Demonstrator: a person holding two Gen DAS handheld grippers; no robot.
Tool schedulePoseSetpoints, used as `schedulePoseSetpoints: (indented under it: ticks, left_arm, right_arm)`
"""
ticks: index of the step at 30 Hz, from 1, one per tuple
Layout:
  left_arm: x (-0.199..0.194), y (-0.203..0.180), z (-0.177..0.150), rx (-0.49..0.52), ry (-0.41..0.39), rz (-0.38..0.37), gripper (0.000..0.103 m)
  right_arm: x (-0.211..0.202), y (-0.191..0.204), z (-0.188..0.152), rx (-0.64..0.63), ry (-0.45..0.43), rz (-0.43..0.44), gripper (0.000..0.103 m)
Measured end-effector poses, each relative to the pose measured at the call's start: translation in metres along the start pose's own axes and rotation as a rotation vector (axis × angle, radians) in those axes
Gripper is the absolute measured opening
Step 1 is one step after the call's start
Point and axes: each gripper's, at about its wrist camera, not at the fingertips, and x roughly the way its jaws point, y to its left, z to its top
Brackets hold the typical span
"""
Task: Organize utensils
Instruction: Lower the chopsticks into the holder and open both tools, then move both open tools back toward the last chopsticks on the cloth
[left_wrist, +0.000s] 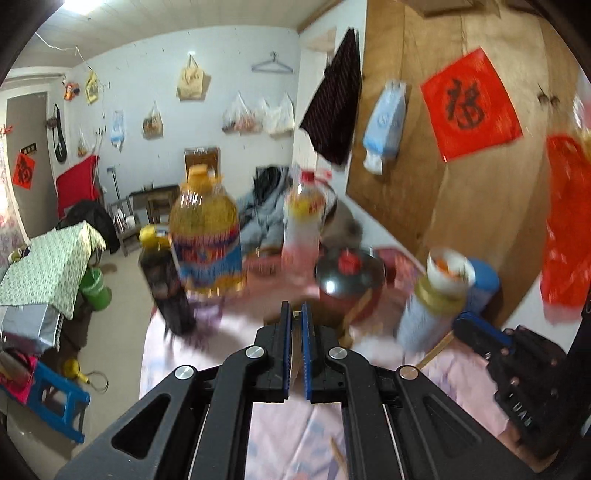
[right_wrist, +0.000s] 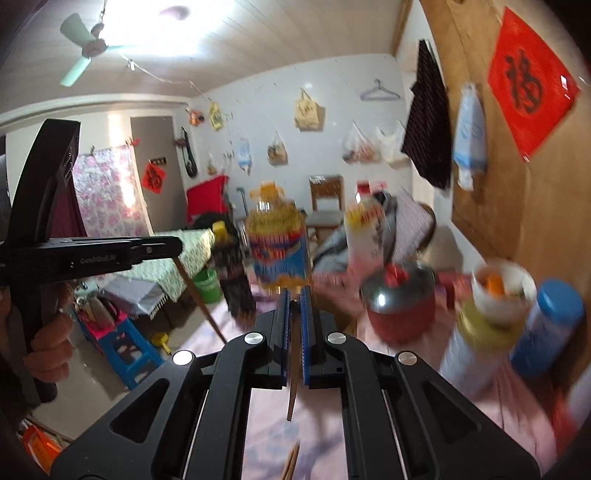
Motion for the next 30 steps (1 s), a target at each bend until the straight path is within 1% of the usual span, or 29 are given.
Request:
schedulePoseSetpoints:
  ticks: [3, 5, 6, 8, 9, 10, 11, 12, 13, 14, 16, 18, 19, 22, 25, 27, 30]
  left_arm:
    - [0.025, -0.005, 0.027, -0.011, -0.018, 0.014, 0.006]
    - [0.046, -0.006, 0.033, -0.017, -0.011, 0.033, 0.006]
    - [0.059, -0.007, 0.033, -0.018, -0.005, 0.055, 0.006]
    - [0.083, -0.005, 0.026, -0.036, 0.02, 0.062, 0.006]
    - [0.096, -0.003, 0.022, -0.048, 0.043, 0.059, 0.006]
    - [0.112, 0.001, 0.015, -0.07, 0.081, 0.072, 0.009]
    - [0.119, 0.004, 0.008, -0.081, 0.109, 0.08, 0.019]
    - [0.125, 0.007, 0.001, -0.096, 0.134, 0.083, 0.025]
    - [0.124, 0.011, -0.003, -0.103, 0.134, 0.081, 0.037]
    - [0.12, 0.014, -0.006, -0.103, 0.123, 0.084, 0.042]
    - [0.11, 0.017, -0.009, -0.08, 0.102, 0.109, 0.043]
    - [0.098, 0.022, -0.012, -0.068, 0.084, 0.127, 0.048]
    - [0.095, 0.024, -0.014, -0.069, 0.081, 0.132, 0.053]
    - [0.078, 0.029, -0.025, -0.063, 0.081, 0.147, 0.059]
    - [0.06, 0.033, -0.044, -0.058, 0.089, 0.163, 0.067]
    - [0.051, 0.036, -0.058, -0.057, 0.102, 0.17, 0.069]
    - [0.034, 0.04, -0.088, -0.062, 0.144, 0.174, 0.072]
  right_arm:
    - [0.029, -0.013, 0.025, -0.005, -0.034, -0.004, 0.006]
    - [0.048, -0.02, 0.032, -0.009, -0.04, -0.015, 0.006]
    - [0.062, -0.024, 0.031, -0.011, -0.039, -0.027, 0.006]
    - [0.086, -0.031, 0.025, -0.009, -0.014, -0.035, 0.007]
    - [0.104, -0.036, 0.017, -0.001, 0.03, -0.03, 0.007]
    - [0.113, -0.04, 0.012, 0.011, 0.067, -0.031, 0.01]
    - [0.116, -0.045, 0.007, 0.039, 0.092, -0.033, 0.011]
    - [0.113, -0.048, 0.007, 0.057, 0.083, -0.02, 0.011]
    - [0.105, -0.051, 0.007, 0.065, 0.054, -0.016, 0.011]
    - [0.1, -0.052, 0.01, 0.057, 0.037, -0.028, 0.012]
    - [0.084, -0.051, 0.015, 0.031, -0.001, -0.051, 0.013]
    - [0.071, -0.049, 0.019, 0.041, -0.022, -0.052, 0.016]
    - [0.065, -0.049, 0.018, 0.051, -0.025, -0.052, 0.018]
    - [0.05, -0.046, 0.008, 0.097, -0.015, -0.06, 0.024]
    - [0.038, -0.038, -0.011, 0.131, 0.011, -0.072, 0.03]
    - [0.03, -0.031, -0.026, 0.141, 0.042, -0.085, 0.031]
    - [0.017, -0.018, -0.052, 0.159, 0.088, -0.094, 0.032]
